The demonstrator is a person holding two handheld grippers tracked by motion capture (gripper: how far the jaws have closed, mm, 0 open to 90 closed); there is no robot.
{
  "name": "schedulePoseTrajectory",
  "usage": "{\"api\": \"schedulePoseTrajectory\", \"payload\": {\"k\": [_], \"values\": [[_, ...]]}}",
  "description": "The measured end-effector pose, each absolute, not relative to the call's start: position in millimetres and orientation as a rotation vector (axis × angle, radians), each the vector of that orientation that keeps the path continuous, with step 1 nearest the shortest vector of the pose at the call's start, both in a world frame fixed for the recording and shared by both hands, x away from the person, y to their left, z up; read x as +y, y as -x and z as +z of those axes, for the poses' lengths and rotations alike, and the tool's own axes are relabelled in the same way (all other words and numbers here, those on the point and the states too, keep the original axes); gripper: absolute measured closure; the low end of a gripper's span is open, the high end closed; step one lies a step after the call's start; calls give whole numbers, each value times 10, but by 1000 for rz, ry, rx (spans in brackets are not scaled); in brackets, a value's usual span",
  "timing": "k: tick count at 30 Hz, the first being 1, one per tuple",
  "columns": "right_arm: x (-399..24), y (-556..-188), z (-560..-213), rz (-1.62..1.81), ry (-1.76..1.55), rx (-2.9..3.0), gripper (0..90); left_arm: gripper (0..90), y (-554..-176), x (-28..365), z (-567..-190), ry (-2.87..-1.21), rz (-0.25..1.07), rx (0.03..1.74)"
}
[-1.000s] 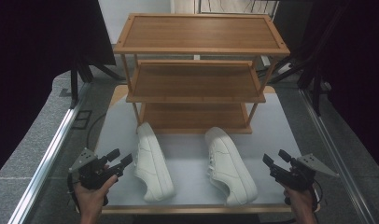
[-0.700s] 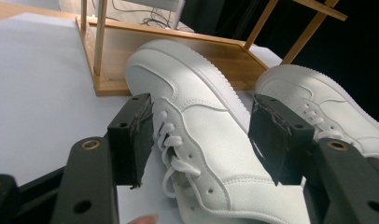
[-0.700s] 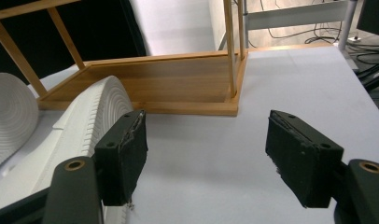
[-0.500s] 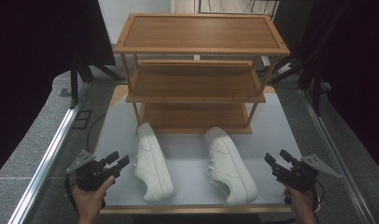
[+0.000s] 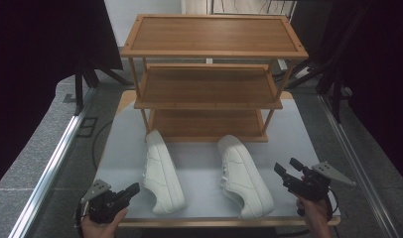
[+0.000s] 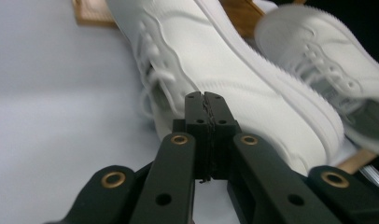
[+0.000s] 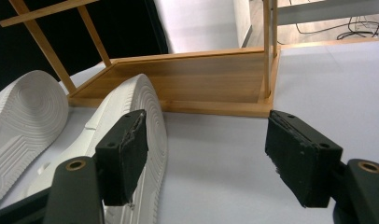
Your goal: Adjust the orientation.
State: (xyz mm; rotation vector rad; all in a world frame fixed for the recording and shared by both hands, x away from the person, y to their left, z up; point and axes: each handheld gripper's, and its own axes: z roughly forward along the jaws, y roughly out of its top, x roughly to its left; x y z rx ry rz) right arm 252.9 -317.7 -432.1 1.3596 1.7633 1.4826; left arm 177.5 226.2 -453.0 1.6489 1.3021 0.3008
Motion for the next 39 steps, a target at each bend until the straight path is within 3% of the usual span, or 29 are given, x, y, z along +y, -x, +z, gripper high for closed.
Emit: {"api": "schedulePoseTrajectory", "payload": {"k": [12, 39], "values": [[-3127, -2567, -4354, 1451, -1367, 1777, 301, 900, -1702, 2016, -4845, -1740, 168, 1297], [-3247, -2540, -4362, 1445, -1430, 1724, 307, 900, -1973, 1726, -4703, -1773, 148, 1234]]}}
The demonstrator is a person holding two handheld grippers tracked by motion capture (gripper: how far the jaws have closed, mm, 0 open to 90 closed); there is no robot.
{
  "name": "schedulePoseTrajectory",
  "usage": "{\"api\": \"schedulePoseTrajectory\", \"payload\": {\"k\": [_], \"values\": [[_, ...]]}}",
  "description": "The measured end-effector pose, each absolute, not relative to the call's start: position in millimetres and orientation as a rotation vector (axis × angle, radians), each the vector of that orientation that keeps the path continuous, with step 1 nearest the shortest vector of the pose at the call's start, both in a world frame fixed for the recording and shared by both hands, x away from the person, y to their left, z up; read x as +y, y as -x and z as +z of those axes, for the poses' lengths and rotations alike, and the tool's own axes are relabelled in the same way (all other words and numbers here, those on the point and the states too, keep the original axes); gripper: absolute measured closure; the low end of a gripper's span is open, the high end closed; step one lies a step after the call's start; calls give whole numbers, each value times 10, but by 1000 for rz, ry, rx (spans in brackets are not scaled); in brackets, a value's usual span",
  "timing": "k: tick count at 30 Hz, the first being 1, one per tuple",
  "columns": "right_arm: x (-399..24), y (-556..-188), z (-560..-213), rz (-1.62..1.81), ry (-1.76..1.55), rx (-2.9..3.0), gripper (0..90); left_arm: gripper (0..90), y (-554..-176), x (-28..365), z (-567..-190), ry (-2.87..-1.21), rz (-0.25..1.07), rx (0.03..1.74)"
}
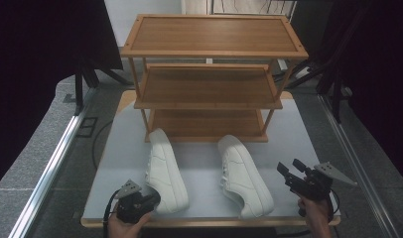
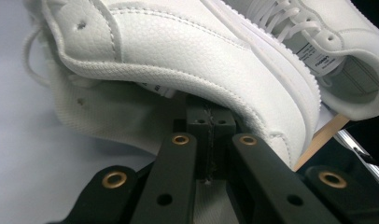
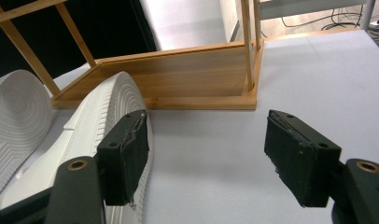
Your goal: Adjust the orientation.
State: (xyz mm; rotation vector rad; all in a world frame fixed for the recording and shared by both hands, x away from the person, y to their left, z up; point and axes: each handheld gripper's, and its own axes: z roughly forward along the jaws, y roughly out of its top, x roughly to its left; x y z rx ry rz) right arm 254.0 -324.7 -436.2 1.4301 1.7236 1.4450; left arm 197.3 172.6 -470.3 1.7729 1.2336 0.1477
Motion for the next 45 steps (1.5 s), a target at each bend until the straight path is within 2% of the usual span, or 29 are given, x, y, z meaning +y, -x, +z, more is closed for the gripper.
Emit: {"api": "schedulePoseTrajectory", "payload": {"k": [13, 23, 24, 25, 27, 33, 40, 42, 45], "values": [[-3266, -2529, -4345, 1459, -1422, 1710, 308, 900, -2178, 1502, -4636, -1797, 152, 1182], [-3317, -2509, -4325, 1469, -1424, 1684, 308, 895, -2426, 1148, -4537, -1860, 128, 1114], [-3313, -2512, -4335, 1467, -1426, 1687, 307, 899, -2456, 1067, -4539, -1809, 64, 1068], [-3311, -2511, -4340, 1462, -1425, 1692, 307, 894, -2456, 1067, -4539, -1809, 64, 1068], [-3314, -2507, -4346, 1457, -1426, 1694, 307, 886, -2452, 935, -4426, -1862, 126, 1048], [-3335, -2499, -4344, 1456, -1434, 1688, 307, 878, -2475, 843, -4260, -1853, 100, 1008], [-3300, -2499, -4343, 1446, -1426, 1704, 305, 878, -2612, 727, -4492, -1925, 42, 1079], [-3298, -2500, -4343, 1445, -1427, 1705, 305, 892, -2618, 764, -4543, -1895, 30, 1104], [-3284, -2500, -4335, 1445, -1421, 1710, 304, 894, -2614, 815, -4547, -1905, 72, 1134]]}}
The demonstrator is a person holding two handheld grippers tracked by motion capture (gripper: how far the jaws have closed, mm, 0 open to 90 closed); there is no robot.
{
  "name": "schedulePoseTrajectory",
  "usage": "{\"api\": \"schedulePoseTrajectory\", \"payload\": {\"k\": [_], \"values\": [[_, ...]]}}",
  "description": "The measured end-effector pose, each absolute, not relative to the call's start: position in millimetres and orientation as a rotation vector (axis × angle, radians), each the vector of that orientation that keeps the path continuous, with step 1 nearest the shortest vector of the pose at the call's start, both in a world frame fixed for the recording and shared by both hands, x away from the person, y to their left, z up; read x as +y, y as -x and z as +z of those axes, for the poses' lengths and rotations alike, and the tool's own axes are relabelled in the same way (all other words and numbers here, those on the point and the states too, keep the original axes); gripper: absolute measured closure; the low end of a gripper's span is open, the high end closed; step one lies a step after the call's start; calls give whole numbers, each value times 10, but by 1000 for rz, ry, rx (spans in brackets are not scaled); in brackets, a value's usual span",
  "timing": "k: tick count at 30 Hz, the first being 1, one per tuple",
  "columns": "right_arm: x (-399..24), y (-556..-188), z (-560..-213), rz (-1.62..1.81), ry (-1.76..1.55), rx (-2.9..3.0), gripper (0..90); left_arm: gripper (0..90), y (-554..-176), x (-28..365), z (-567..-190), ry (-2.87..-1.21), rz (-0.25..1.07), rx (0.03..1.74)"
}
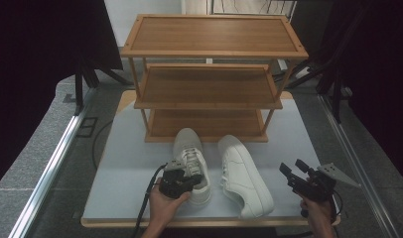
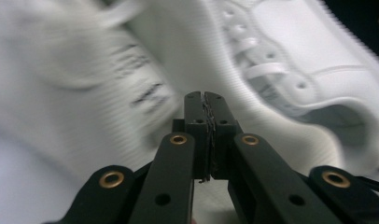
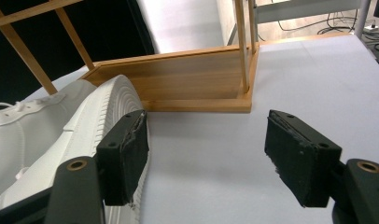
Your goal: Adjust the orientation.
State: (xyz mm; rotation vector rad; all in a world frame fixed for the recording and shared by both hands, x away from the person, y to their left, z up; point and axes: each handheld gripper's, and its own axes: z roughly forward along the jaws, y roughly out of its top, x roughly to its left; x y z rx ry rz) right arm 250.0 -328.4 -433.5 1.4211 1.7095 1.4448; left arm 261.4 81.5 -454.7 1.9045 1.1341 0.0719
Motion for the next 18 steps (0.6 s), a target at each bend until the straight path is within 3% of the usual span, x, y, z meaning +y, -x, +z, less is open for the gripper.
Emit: {"api": "schedulePoseTrajectory", "payload": {"k": [18], "values": [[-3240, -2485, -4329, 1422, -1414, 1725, 303, 900, -2578, 918, -4528, -1959, 116, 1130]]}}
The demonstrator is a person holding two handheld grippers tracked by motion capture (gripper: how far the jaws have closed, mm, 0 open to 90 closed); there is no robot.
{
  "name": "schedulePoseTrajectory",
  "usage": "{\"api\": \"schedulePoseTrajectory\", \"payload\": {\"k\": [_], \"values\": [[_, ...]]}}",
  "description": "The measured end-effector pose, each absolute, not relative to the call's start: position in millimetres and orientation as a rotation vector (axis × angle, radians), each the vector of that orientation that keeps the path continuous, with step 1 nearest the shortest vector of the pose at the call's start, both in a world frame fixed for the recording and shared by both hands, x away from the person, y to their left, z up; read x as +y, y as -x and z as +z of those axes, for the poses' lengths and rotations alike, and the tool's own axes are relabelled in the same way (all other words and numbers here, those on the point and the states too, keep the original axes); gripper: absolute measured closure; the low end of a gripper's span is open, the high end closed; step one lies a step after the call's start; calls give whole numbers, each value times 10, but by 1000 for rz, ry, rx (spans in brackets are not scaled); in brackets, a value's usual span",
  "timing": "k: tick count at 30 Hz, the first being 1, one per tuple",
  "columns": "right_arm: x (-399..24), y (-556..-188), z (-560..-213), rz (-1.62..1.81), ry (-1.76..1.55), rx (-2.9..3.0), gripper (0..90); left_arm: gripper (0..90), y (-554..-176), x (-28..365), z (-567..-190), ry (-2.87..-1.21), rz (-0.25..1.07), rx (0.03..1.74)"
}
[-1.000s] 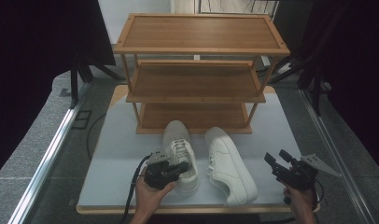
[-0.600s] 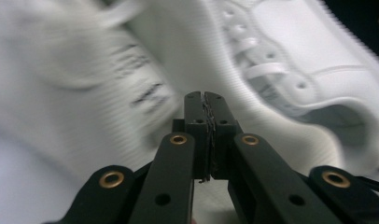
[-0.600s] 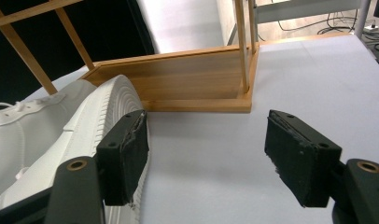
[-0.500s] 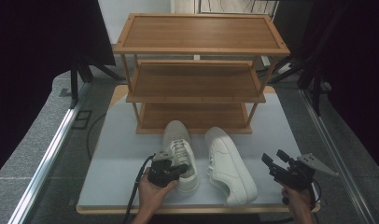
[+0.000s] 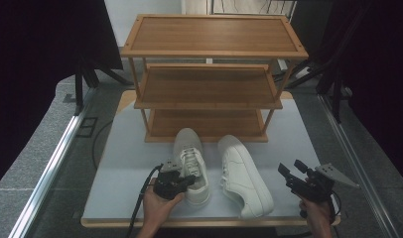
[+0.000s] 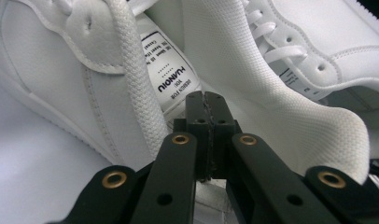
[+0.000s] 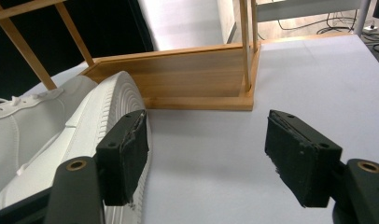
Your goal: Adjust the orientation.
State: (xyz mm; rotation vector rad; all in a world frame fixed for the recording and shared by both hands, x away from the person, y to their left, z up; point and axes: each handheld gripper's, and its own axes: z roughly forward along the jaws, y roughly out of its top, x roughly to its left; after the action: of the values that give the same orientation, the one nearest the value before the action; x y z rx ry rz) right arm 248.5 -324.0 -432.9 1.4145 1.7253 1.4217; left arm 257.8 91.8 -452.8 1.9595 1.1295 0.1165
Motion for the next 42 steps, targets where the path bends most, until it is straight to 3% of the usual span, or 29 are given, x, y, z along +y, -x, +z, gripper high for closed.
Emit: {"api": "schedulePoseTrajectory", "payload": {"k": [28, 42], "values": [[-3274, -2460, -4325, 1387, -1423, 1720, 302, 899, -2513, 1627, -4458, -1988, 68, 1200], [-3171, -2537, -4324, 1387, -1401, 1749, 300, 618, -2384, 1686, -4318, -1922, 90, 1040]]}}
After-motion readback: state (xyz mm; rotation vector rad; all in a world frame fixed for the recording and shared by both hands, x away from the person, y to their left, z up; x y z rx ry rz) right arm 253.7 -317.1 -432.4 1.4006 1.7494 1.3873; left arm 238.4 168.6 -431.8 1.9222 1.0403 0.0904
